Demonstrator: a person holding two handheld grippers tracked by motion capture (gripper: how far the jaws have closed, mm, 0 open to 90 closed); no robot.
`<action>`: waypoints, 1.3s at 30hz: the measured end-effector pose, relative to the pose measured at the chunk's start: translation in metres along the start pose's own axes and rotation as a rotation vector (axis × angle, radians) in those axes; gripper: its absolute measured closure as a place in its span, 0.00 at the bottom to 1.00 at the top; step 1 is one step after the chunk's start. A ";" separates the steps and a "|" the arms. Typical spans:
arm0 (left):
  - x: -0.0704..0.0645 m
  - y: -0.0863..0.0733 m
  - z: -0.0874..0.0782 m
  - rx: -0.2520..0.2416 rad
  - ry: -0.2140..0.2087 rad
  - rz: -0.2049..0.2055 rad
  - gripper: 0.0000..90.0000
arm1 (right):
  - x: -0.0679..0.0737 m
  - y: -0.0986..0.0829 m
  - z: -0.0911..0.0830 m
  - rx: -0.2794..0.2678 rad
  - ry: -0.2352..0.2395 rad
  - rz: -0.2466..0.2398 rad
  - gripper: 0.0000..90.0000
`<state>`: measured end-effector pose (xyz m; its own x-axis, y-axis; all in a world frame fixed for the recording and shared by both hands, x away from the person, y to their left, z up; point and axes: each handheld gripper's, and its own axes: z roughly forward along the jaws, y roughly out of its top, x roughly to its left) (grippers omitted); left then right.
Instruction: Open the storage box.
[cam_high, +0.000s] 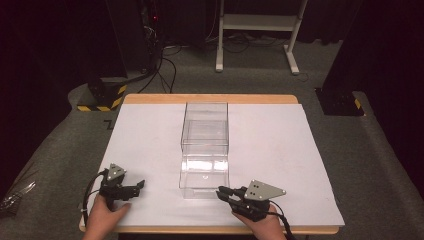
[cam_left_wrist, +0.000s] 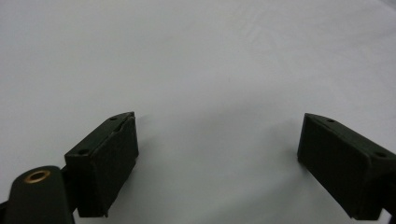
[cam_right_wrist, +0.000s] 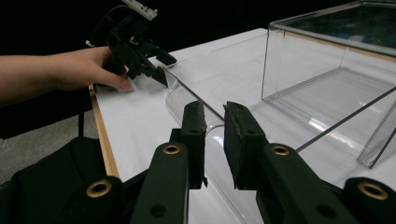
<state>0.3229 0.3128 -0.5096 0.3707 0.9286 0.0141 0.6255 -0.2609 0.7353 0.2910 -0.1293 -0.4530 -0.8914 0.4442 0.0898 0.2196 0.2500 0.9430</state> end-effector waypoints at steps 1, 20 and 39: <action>0.000 0.000 0.000 0.000 0.000 0.000 0.14 | -0.001 0.001 0.000 -0.009 -0.002 0.001 0.86; 0.000 0.000 0.000 0.000 0.000 0.000 0.14 | -0.033 0.003 -0.023 -0.055 -0.192 0.018 0.70; 0.000 0.000 0.000 0.000 0.000 0.000 0.14 | -0.096 -0.031 -0.065 0.119 -0.563 0.064 0.44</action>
<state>0.3228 0.3128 -0.5097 0.3705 0.9287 0.0139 0.6253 -0.2605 0.7356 0.3438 -0.2356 -0.4703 -0.5333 0.8431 -0.0695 0.3387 0.2881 0.8957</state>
